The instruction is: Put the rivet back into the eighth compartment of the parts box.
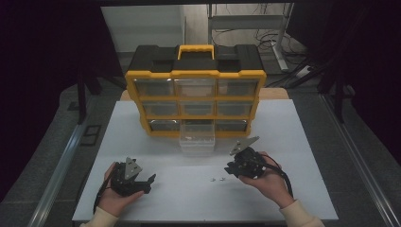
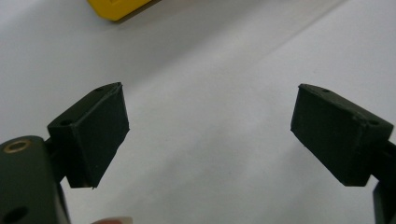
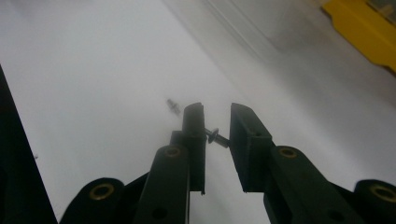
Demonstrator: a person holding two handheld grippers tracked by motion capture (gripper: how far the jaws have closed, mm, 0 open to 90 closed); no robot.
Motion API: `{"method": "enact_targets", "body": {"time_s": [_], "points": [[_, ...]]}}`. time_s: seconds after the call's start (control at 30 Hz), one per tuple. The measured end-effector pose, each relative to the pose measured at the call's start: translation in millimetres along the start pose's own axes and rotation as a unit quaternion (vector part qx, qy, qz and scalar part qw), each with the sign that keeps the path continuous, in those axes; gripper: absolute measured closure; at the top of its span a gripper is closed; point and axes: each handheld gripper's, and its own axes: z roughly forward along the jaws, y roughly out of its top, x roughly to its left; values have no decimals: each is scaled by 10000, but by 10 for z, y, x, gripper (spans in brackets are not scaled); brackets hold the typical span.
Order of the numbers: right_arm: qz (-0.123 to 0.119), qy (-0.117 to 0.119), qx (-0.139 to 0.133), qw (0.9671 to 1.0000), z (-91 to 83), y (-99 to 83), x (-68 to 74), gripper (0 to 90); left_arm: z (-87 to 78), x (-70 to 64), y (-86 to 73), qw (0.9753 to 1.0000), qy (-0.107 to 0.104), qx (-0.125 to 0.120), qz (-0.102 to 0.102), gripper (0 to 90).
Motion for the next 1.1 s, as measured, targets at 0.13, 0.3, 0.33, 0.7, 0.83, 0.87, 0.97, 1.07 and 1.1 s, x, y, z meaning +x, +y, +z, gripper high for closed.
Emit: {"method": "enact_targets", "body": {"time_s": [0.13,0.3,0.33,0.7,0.83,0.87,0.97,1.07,1.1], "points": [[-21,-18,-50,10000,-42,55,5,761,-6,5,0,10000,15,-14,-7,118],[-7,-20,-154,9999,-88,112,-12,761,-2,6,0,10000,18,-11,0,117],[6,-34,-171,9998,-99,122,-17,760,2,8,-2,10000,19,-8,-7,118],[-36,-66,-385,9992,-246,243,-18,761,14,19,-9,10000,19,12,-61,118],[-56,-72,-440,9990,-274,290,-22,761,19,18,-9,10000,20,14,-70,117],[-68,-67,-450,9989,-279,305,-25,761,22,14,-10,10000,19,0,-86,118],[-86,-53,-507,9987,-290,357,-30,761,21,16,-11,10000,11,23,-71,118],[-127,-40,-558,9984,-300,404,-30,761,24,16,-13,10000,9,24,-68,118],[-129,-30,-564,9983,-302,418,-28,761,25,17,-14,10000,7,35,-59,118]]}}
